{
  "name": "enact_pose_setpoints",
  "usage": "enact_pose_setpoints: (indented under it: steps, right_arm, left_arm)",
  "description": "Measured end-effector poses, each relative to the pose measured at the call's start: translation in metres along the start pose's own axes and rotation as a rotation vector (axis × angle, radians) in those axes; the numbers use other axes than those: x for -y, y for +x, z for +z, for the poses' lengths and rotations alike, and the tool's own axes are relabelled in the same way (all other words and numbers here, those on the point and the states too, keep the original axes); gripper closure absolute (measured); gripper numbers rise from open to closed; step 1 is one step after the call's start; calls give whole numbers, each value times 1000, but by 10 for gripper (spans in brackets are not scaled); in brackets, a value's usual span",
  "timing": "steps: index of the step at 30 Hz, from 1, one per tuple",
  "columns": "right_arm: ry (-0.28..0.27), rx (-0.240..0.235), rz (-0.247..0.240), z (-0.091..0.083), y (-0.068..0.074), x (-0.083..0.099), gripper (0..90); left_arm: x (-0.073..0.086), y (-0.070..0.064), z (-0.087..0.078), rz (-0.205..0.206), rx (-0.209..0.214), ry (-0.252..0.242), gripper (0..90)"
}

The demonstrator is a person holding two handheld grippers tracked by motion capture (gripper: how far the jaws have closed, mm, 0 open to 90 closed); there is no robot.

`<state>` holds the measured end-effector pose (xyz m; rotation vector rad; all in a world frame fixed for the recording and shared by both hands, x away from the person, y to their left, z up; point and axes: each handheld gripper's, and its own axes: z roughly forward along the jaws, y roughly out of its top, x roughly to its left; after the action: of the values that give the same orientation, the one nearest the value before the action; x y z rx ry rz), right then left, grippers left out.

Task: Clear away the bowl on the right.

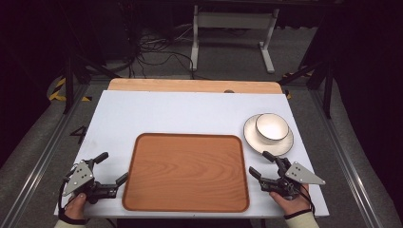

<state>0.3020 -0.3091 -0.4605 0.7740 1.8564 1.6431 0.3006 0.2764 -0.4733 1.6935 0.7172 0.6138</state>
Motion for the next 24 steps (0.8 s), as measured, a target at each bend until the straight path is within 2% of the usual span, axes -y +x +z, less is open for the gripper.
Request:
enact_pose_setpoints:
  steps: [11, 18, 24]
  right_arm:
    - [-7, -17, 17, -1, -1, 0, 245]
    - [3, -20, 3, 0, -1, 0, 242]
    - [-12, -22, 7, -1, -1, 0, 234]
  left_arm:
    - [0, 0, 0, 1, 1, 3, 2]
    - [0, 0, 0, 6, 2, 1, 2]
    - [0, 1, 0, -7, 7, 9, 2]
